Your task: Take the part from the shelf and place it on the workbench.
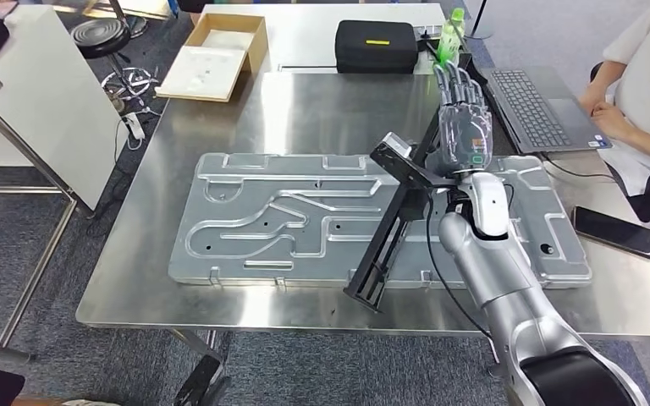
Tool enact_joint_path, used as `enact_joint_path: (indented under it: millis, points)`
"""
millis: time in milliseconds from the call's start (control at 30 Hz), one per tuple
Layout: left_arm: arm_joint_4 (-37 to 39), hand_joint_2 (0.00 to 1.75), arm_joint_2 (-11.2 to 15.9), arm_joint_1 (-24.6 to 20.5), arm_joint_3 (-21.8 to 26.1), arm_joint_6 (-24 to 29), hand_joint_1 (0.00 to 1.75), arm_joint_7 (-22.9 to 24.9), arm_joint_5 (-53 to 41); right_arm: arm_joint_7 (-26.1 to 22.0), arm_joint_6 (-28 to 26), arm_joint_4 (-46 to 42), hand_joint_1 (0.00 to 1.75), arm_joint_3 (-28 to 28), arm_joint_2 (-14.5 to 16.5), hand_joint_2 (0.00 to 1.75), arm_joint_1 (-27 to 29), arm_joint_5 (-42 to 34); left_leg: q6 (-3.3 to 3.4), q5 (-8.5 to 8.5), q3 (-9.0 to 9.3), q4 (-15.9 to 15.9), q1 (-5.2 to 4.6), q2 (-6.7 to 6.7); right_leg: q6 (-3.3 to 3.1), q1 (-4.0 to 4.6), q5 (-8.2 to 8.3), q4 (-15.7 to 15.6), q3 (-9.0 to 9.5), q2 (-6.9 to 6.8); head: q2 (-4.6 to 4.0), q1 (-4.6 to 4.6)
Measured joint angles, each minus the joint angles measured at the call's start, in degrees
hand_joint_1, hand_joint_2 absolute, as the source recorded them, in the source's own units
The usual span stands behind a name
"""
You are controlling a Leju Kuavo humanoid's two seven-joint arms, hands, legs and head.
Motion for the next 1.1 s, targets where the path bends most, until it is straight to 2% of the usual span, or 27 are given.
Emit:
enact_joint_path:
  millis: [67,100,200,233,267,300,333,367,433,533,600,633,700,733,767,800,867,933,1000,1067,1100]
  points:
    - [0.0,0.00,0.0,0.0,0.0,0.0,0.00,0.0,-0.3,-0.2,0.5,0.5,0.00,-0.2,0.0,0.44,-0.3,-1.6,0.50,0.45,0.30,-0.7,0.26,0.01,0.62,-0.04,-0.66,0.7,-0.22,-0.07,0.00,0.03]
    - [0.0,0.00,-0.1,-0.1,0.1,0.0,0.00,-0.1,-0.4,-0.4,0.6,0.8,0.00,-0.4,0.0,0.00,-0.5,-2.4,0.80,0.67,0.45,-1.0,0.41,0.05,0.89,-0.04,-1.77,2.4,-0.96,-0.09,0.00,0.03]
    - [0.0,0.00,-0.1,-0.1,0.2,0.0,0.00,-0.1,-0.7,-0.9,1.0,1.8,0.00,-0.6,0.1,0.00,-1.0,-4.1,1.23,0.80,0.49,-1.2,0.47,0.18,1.43,-0.22,-6.48,12.3,-5.69,-0.13,0.00,0.04]
    - [0.0,0.00,-0.1,-0.1,0.2,0.0,0.00,-0.1,-0.8,-1.0,1.2,2.2,0.00,-0.6,0.1,0.00,-1.0,-4.6,1.23,0.77,0.47,-1.1,0.48,0.17,1.55,-0.31,-6.87,14.6,-6.84,-0.15,0.00,0.05]
    - [0.0,0.00,-0.1,-0.1,0.3,0.0,0.00,-0.1,-0.9,-1.1,1.4,2.6,0.00,-0.7,0.1,0.00,-1.0,-5.2,1.21,0.70,0.46,-1.0,0.50,0.12,1.64,-0.42,-6.22,14.9,-7.10,-0.16,0.00,0.05]
    - [0.0,0.00,-0.1,0.0,0.3,0.0,0.00,-0.2,-1.0,-1.2,1.7,2.9,0.00,-0.8,0.1,0.00,-1.0,-5.7,1.13,0.59,0.46,-0.8,0.53,0.06,1.66,-0.54,-4.62,13.0,-6.25,-0.19,0.00,0.05]
    - [0.0,0.00,-0.1,0.0,0.4,0.0,0.00,-0.2,-1.0,-1.3,1.8,3.2,0.00,-0.8,0.1,0.00,-1.2,-6.3,0.96,0.40,0.45,-0.5,0.55,-0.01,1.65,-0.66,-2.53,9.4,-4.53,-0.26,0.00,0.05]
    - [0.0,0.00,-0.1,-0.1,0.4,0.0,0.00,-0.2,-1.1,-1.4,2.0,3.4,0.00,-0.9,0.1,0.00,-1.3,-6.8,0.71,0.17,0.35,-0.2,0.47,-0.08,1.57,-0.64,-1.18,5.9,-2.73,-0.31,0.00,0.05]
    - [0.0,0.00,-0.1,-0.1,0.6,0.1,0.00,-0.3,-1.2,-1.6,2.1,3.7,0.00,-0.9,0.2,0.00,-1.6,-7.5,0.13,-0.17,0.10,0.3,0.26,-0.11,1.12,-0.46,-0.06,1.3,-0.64,-0.31,0.00,0.01]
    - [0.0,0.00,-0.1,-0.1,0.9,0.2,0.00,-0.3,-1.5,-1.5,2.2,4.2,0.00,-0.9,0.4,0.00,-1.7,-7.9,-0.72,-0.29,-0.09,0.3,0.29,-0.09,0.05,-0.29,-0.16,0.6,-0.58,-0.21,0.00,-0.01]
    - [0.0,0.00,-0.1,-0.1,1.1,0.3,0.00,-0.3,-1.6,-1.4,2.2,4.4,0.00,-0.9,0.5,0.00,-1.9,-8.0,-1.25,-1.76,-0.87,2.2,0.45,-0.09,-0.74,-0.46,0.03,0.3,-0.39,-0.21,0.00,-0.02]
    - [0.0,0.00,-0.1,-0.1,1.2,0.3,0.00,-0.3,-1.6,-1.4,2.2,4.4,0.00,-0.9,0.6,0.00,-2.0,-8.0,-1.48,-3.29,-1.98,4.8,0.54,-0.09,-1.02,-0.52,0.08,0.1,-0.31,-0.23,0.00,-0.04]
    - [0.0,0.00,-0.1,-0.1,1.3,0.4,0.00,-0.3,-1.6,-1.4,2.2,4.7,0.00,-0.9,0.8,0.00,-2.1,-8.0,-1.82,-6.71,-5.44,12.3,0.60,-0.09,-1.31,-0.39,0.03,0.1,-0.28,-0.23,0.00,-0.04]
    - [0.0,0.00,-0.1,0.0,1.3,0.4,0.00,-0.3,-1.6,-1.4,2.2,4.8,0.00,-0.9,0.8,0.00,-2.1,-8.0,-1.90,-7.53,-6.86,15.2,0.62,-0.08,-1.35,-0.31,0.00,0.1,-0.27,-0.22,0.00,-0.04]
    - [0.0,0.00,-0.1,0.1,1.4,0.4,0.00,-0.3,-1.6,-1.3,2.2,5.0,0.00,-0.9,0.8,0.00,-2.1,-8.0,-1.87,-7.26,-7.44,16.2,0.61,-0.08,-1.38,-0.23,-0.03,0.2,-0.25,-0.20,0.00,-0.04]
    - [0.0,0.00,-0.1,0.1,1.4,0.4,0.00,-0.3,-1.6,-1.3,2.1,5.1,0.00,-0.9,0.8,0.00,-2.0,-8.0,-1.75,-5.95,-6.92,14.9,0.60,-0.09,-1.39,-0.16,-0.06,0.2,-0.20,-0.16,0.00,-0.04]
    - [0.0,0.00,0.0,0.1,1.4,0.4,0.00,-0.3,-1.6,-1.2,2.1,5.2,0.00,-0.9,0.8,0.00,-2.1,-8.0,-1.09,-2.03,-3.54,7.5,0.49,-0.12,-1.31,-0.08,-0.16,0.2,-0.04,-0.09,0.00,-0.04]
    - [0.0,0.00,0.1,0.0,1.5,0.5,0.00,-0.3,-1.6,-1.1,2.0,5.2,0.00,-0.9,0.8,0.00,-2.2,-8.1,-0.40,-0.08,-0.63,1.4,0.18,-0.14,-0.95,0.05,-0.21,0.3,-0.09,-0.04,0.00,-0.04]
    - [0.0,0.00,0.2,0.0,1.5,0.5,0.00,-0.4,-1.7,-1.0,1.9,5.4,0.00,-0.9,0.9,0.87,-2.2,-8.0,-0.10,-0.12,-0.05,0.1,-0.13,-0.16,-0.36,0.06,-0.13,0.2,-0.20,-0.01,0.00,-0.04]
    - [0.0,0.00,0.2,0.0,1.5,0.5,0.00,-0.4,-1.8,-0.9,1.8,5.4,0.00,-0.9,0.9,1.75,-2.1,-7.8,0.35,0.25,0.21,-0.5,0.13,-0.11,0.30,0.03,-0.40,0.4,-0.25,-0.06,0.00,-0.02]
    - [0.0,0.00,0.1,0.0,1.5,0.6,0.00,-0.4,-1.9,-0.8,1.7,5.4,0.00,-0.9,0.9,1.75,-2.2,-7.6,0.65,0.48,0.39,-0.9,0.29,-0.05,0.56,0.02,-1.19,1.4,-0.67,-0.07,0.00,-0.03]
